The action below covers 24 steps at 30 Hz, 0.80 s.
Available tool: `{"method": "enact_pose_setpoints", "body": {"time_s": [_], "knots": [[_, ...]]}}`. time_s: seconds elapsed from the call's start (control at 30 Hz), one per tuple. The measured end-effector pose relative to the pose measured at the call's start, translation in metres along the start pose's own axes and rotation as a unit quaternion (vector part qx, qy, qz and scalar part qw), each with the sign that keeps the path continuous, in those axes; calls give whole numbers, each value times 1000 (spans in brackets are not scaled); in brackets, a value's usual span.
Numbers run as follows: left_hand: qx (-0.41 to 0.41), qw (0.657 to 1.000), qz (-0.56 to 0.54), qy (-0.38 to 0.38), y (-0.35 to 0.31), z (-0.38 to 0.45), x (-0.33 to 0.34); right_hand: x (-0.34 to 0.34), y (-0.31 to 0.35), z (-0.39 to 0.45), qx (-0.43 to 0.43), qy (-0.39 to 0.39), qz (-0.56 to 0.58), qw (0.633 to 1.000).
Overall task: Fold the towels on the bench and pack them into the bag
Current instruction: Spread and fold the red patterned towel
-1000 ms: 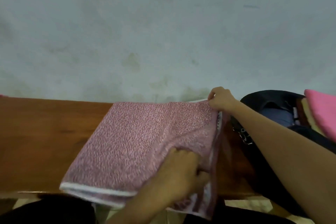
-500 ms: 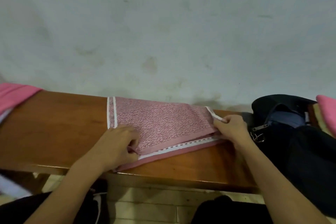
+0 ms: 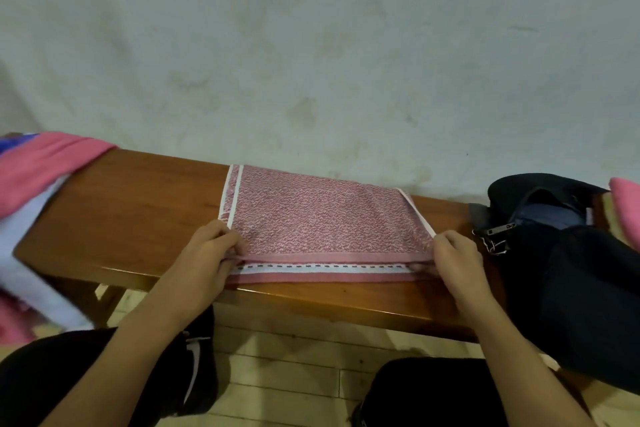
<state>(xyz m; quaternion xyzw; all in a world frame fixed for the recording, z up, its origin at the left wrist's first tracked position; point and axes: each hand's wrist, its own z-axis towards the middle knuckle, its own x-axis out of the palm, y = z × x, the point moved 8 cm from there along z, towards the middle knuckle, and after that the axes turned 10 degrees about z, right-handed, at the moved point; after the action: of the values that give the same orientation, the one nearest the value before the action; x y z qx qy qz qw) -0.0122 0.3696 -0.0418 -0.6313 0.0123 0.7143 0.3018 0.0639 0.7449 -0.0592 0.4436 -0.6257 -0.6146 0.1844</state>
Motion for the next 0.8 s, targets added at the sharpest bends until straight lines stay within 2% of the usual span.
{"method": "enact_pose_setpoints", "body": {"time_s": [0.13,0.2,0.3,0.4,0.5,0.6,0.8], "knots": [[-90,993,-69,-45,2,-7,-14,1,-4,-5,66,1,106,992],[-148,984,-94,-19,10,-9,-11,1,-8,-8,117,-2,176,977],[-159,979,-125,12,14,-12,-9,1,-8,-11,146,8,244,959],[-179,970,-164,29,14,-16,-9,-4,-10,-11,124,-1,182,975],[-212,956,-201,30,15,-16,-7,-9,-5,-12,50,-21,63,997],[-230,951,-207,7,15,-15,-8,-9,4,-17,-21,-19,-29,999],[-255,950,-181,6,21,-14,-6,-8,3,-19,-36,-26,-24,999]]}}
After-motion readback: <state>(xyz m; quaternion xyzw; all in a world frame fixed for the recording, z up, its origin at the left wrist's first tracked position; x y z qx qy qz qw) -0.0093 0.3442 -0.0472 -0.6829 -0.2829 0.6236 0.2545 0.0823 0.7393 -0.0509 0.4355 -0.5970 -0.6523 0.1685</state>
